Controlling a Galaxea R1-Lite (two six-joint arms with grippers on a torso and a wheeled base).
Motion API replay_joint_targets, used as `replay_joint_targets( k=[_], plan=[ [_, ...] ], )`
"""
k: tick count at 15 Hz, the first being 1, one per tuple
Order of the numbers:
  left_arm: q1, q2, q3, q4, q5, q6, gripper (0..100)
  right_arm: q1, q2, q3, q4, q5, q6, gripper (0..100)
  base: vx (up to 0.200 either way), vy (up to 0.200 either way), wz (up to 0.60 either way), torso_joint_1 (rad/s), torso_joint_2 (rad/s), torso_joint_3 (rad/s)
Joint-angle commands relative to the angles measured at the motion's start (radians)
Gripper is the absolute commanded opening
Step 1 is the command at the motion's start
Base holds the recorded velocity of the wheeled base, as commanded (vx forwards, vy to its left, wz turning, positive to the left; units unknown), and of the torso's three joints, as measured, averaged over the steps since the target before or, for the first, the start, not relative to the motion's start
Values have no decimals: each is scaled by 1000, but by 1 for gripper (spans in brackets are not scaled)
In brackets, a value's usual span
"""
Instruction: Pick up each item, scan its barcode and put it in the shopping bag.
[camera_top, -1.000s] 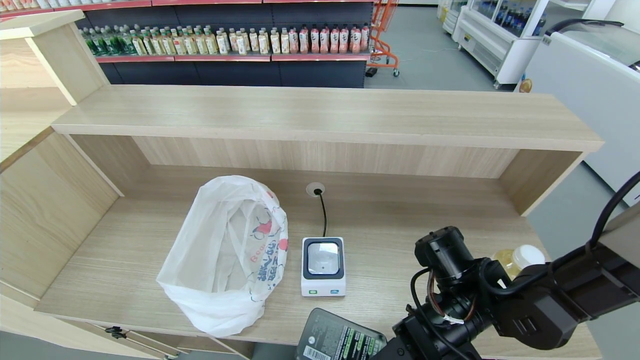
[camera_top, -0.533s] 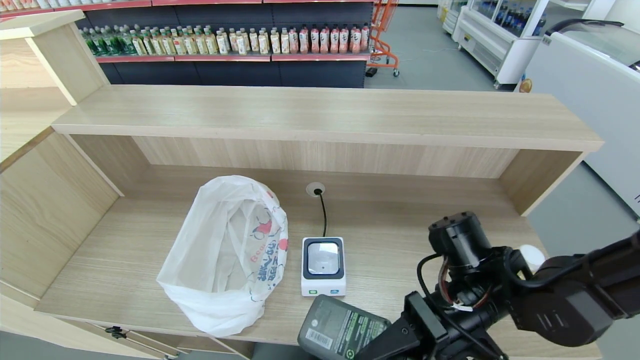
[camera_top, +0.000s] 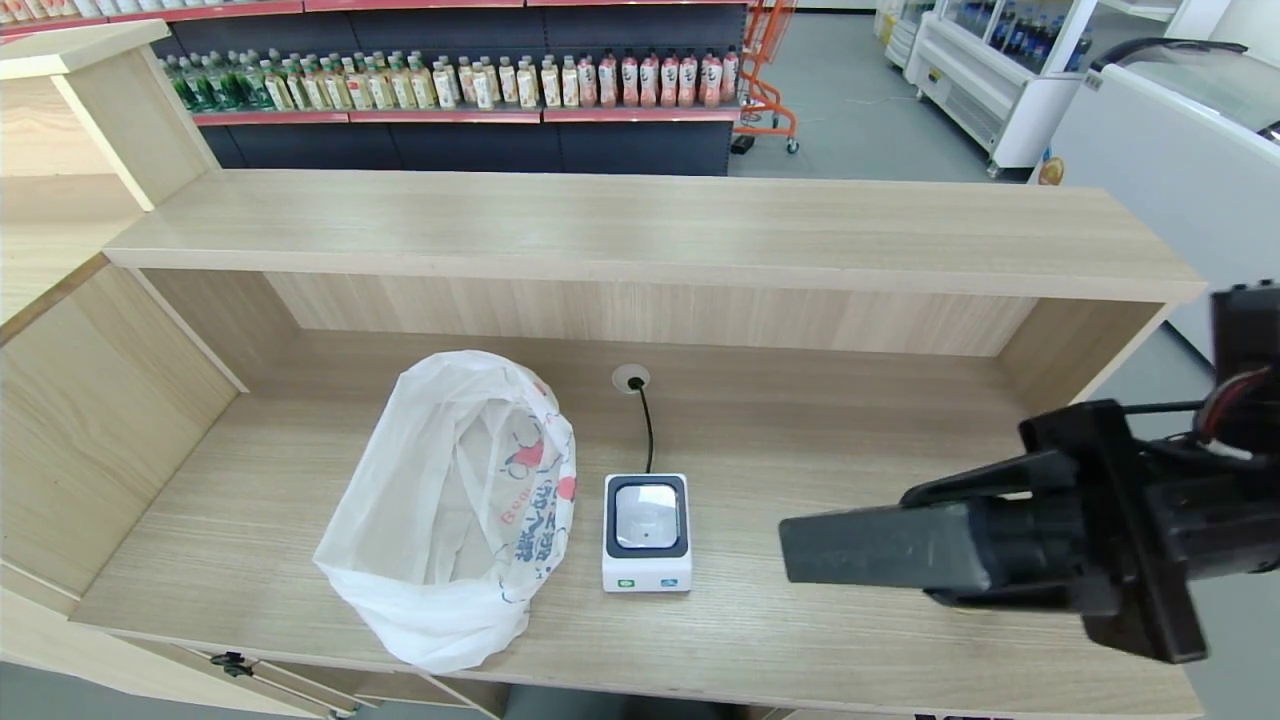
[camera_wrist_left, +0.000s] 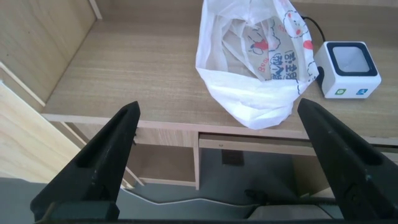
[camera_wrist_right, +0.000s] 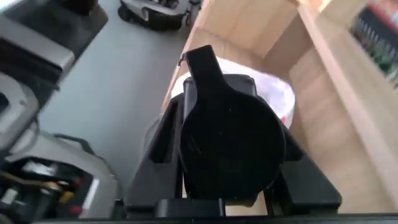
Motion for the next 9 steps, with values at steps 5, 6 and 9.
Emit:
replay_joint_targets(
  k=[5, 6, 9],
  plan=[
    [0, 0, 0, 0, 0, 0, 100, -198, -266, 90, -14, -142, 1163, 0, 0, 0, 0, 0, 0, 0],
    [0, 0, 0, 0, 0, 0, 100, -207, -301, 114, -29, -149, 1411, 0, 0, 0, 0, 0, 0, 0],
    [0, 0, 0, 0, 0, 0, 100, -207, -292, 171, -85, -293, 1568, 0, 0, 0, 0, 0, 0, 0]
  ],
)
